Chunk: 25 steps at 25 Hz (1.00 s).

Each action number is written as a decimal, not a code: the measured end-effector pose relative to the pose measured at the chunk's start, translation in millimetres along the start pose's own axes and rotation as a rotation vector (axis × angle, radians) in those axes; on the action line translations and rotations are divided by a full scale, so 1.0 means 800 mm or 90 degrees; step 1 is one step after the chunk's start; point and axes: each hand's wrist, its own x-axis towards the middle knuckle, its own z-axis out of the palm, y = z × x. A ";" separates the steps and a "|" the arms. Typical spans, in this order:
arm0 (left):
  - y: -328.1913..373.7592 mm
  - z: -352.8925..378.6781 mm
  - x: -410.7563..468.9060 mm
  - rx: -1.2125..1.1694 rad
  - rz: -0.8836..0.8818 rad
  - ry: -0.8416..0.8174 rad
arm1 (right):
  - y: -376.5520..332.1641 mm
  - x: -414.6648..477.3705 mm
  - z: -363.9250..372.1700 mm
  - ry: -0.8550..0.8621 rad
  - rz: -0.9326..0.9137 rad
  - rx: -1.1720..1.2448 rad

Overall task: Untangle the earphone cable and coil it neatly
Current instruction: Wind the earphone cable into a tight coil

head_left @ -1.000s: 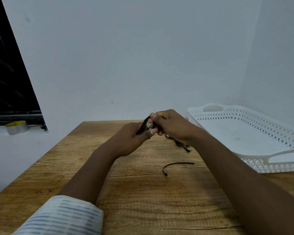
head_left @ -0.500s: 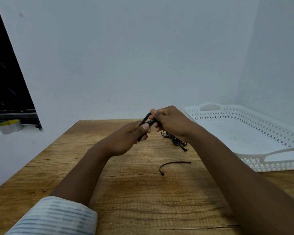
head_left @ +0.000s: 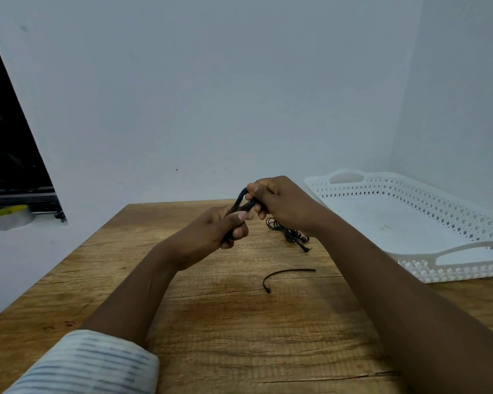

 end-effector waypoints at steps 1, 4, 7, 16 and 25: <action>0.001 0.000 0.000 -0.060 -0.016 0.004 | 0.001 0.000 0.000 -0.005 -0.004 0.009; 0.004 0.000 0.000 -0.222 -0.081 0.024 | 0.002 -0.001 0.001 -0.012 -0.034 0.013; 0.004 0.002 0.002 -0.245 -0.113 0.039 | 0.002 -0.001 0.004 -0.010 -0.056 0.004; -0.003 0.002 0.004 -0.073 -0.065 0.084 | 0.006 -0.001 0.001 -0.004 -0.006 0.039; -0.016 -0.008 0.003 0.067 -0.083 0.219 | 0.008 -0.018 -0.021 -0.382 0.284 -0.467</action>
